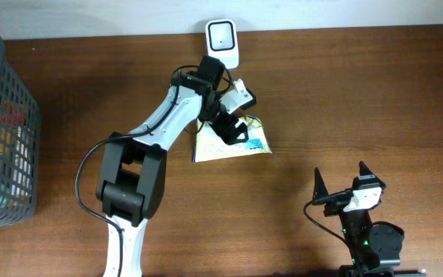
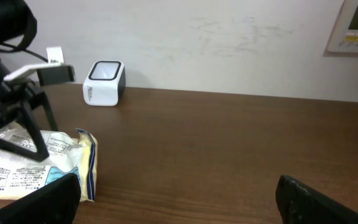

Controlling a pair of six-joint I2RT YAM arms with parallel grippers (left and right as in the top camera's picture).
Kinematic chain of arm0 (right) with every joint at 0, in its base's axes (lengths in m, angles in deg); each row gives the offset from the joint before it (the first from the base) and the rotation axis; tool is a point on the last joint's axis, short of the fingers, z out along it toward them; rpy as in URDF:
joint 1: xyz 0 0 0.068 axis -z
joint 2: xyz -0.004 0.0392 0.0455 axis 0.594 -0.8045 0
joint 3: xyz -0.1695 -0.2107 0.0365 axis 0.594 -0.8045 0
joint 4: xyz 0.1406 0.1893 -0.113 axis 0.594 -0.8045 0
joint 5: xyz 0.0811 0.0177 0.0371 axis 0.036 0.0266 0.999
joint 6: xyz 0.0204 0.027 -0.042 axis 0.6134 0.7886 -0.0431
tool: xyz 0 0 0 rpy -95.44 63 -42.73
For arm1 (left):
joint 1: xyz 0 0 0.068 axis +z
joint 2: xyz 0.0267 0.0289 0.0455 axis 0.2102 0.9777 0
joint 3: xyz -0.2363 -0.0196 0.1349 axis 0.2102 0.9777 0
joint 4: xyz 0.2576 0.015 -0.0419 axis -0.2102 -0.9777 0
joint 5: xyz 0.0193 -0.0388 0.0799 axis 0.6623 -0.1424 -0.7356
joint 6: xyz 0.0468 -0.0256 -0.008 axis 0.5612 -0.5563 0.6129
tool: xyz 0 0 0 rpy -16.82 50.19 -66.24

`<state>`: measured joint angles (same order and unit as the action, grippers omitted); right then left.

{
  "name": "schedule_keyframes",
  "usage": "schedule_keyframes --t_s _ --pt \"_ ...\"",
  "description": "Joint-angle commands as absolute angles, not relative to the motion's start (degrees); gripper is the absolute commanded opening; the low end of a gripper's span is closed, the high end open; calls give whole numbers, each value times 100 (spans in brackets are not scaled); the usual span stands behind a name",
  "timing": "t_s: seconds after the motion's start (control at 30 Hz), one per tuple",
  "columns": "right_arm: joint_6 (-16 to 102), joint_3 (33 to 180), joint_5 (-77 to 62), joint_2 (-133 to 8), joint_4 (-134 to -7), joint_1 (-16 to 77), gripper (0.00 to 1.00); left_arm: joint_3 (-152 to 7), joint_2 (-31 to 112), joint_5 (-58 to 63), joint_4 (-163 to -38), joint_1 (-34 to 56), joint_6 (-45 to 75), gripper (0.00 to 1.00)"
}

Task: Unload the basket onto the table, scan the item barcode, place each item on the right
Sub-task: 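Pick a yellow snack bag from the basket with the left gripper, place it center, then pick the red-and-yellow spaghetti pack from the basket with the left gripper, place it center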

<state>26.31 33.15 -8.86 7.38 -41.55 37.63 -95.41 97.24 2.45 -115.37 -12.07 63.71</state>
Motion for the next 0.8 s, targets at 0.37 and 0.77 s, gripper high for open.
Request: schedule_keyframes --t_s 0.37,0.77 --pt "2651 3273 -860 775 -4166 3792 99 -13503 8598 -3248 -14206 5173 3193 99" --pt "2651 3273 -860 775 -4166 3792 99 -10415 10441 -2297 -11201 5544 5936 100"
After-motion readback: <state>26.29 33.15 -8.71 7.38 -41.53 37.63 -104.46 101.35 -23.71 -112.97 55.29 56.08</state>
